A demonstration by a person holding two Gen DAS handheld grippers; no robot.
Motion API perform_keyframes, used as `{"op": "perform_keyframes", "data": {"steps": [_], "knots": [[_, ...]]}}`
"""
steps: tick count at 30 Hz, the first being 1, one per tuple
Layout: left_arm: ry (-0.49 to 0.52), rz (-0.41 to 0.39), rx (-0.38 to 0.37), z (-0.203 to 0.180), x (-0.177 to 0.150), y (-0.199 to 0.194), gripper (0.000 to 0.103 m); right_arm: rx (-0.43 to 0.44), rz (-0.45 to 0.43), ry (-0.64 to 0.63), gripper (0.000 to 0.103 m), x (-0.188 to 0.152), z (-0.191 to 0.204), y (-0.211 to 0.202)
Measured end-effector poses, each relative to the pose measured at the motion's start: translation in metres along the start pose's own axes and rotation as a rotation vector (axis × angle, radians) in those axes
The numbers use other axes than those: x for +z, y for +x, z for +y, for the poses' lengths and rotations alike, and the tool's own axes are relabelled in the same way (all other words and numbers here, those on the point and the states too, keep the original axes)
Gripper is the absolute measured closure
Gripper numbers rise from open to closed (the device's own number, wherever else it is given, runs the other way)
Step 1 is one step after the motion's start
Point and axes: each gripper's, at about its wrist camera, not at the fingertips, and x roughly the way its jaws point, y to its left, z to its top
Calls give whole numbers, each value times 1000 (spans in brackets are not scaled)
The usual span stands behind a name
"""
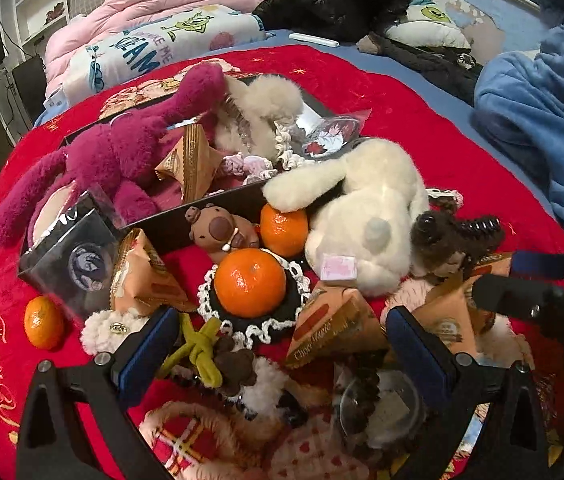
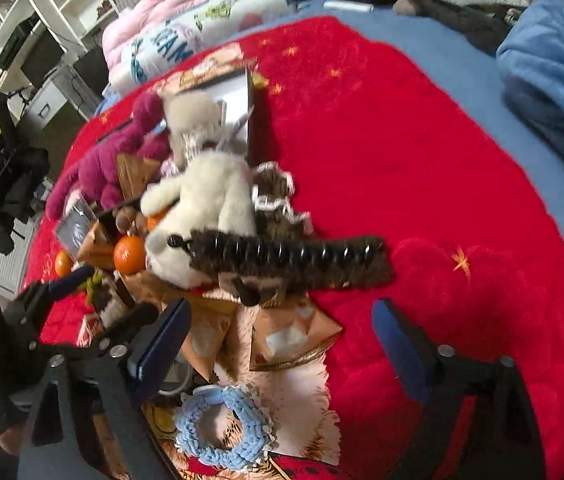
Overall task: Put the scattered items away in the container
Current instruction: 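Reach both grippers down toward tan snack packets in the pile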
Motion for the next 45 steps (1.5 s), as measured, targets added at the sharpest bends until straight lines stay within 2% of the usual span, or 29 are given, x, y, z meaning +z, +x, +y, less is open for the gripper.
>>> {"op": "perform_keyframes", "data": {"steps": [4, 11, 15, 17, 19, 21, 26, 28, 32, 33, 45], "knots": [[25, -14, 13, -5, -1, 4, 0, -5, 25, -12, 21, -3, 3, 7], [43, -20, 52, -12, -4, 9, 0, -56, 83, 1, 48, -8, -1, 24], [25, -9, 40, -6, -2, 7, 1, -88, 87, -16, 51, -10, 2, 25], [21, -1, 56, -7, -2, 4, 8, -88, 87, -8, 50, -10, 1, 24], [19, 7, 66, -8, -2, 1, 21, -79, 90, 16, 50, -9, -1, 24], [0, 23, 78, -7, -2, -1, 26, -71, 92, 33, 50, -9, -3, 23], [-32, 35, 55, -6, -2, -10, 43, -82, 89, 15, 50, -10, 2, 20], [-25, 34, 45, -8, -4, -12, 52, -86, 91, 19, 53, -10, 2, 19], [-14, 33, 42, -11, -8, -17, 60, -80, 93, 27, 54, -10, 1, 16], [-17, 30, 40, -11, -9, -19, 67, -80, 92, 26, 54, -10, 1, 15], [-28, -1, 24, -14, -9, -40, 86, -74, 67, 34, 55, -1, 1, 2]]}}
